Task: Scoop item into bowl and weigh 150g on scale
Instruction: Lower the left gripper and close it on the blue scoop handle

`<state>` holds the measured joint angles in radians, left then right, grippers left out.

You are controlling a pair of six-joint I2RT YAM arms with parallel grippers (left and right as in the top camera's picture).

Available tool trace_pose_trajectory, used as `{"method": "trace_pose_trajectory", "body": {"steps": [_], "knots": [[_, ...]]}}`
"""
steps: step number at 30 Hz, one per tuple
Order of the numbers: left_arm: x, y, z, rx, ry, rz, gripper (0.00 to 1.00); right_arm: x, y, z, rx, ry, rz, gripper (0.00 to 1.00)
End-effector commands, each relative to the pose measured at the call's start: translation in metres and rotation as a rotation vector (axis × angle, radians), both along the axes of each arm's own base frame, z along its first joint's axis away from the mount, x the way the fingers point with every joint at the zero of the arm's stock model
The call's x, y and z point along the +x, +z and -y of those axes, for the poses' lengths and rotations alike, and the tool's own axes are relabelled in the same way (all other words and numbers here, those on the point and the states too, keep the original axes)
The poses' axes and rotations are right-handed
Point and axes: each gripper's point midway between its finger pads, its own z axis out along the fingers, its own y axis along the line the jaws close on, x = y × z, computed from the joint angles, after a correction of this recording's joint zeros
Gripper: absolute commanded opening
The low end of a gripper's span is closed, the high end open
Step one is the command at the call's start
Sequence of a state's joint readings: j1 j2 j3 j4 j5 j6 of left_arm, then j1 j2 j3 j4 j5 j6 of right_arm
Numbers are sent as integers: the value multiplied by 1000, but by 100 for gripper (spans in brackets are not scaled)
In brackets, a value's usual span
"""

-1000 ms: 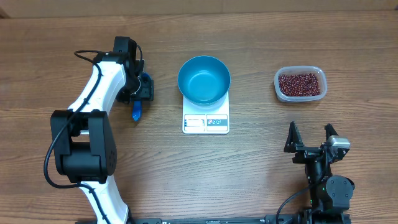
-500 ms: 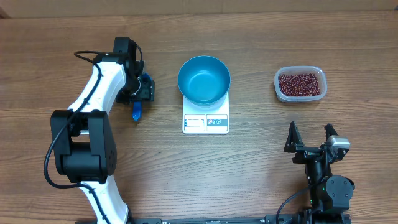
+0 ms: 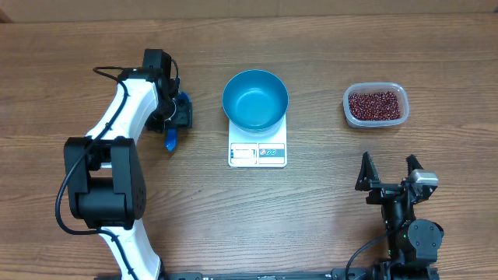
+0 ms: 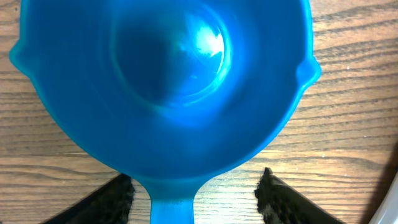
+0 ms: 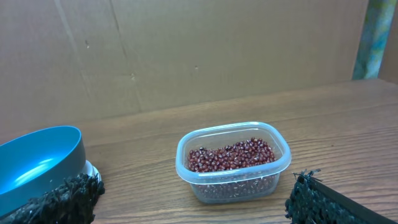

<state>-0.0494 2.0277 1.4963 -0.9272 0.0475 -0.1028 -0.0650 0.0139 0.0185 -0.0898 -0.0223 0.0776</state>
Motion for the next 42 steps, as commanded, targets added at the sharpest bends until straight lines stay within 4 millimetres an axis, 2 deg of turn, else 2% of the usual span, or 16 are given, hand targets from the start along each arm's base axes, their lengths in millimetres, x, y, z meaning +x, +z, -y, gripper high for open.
{"method": "trace_pose_trajectory", "body": {"steps": [1,8,12,19,28,42], "knots": [[-4,-7,0,7,3,-21,59,0,-1,0,-4,0,6,100],[-4,-7,0,7,3,-24,57,0,-1,0,-4,0,6,100],[-5,-7,0,8,3,-28,47,0,-1,0,-4,0,6,100],[-7,-7,0,8,3,-34,41,0,-1,0,-4,0,6,100],[-7,-7,0,8,3,-35,40,0,-1,0,-4,0,6,100],[-7,-7,0,8,4,-35,32,0,-1,0,-4,0,6,100]]}}
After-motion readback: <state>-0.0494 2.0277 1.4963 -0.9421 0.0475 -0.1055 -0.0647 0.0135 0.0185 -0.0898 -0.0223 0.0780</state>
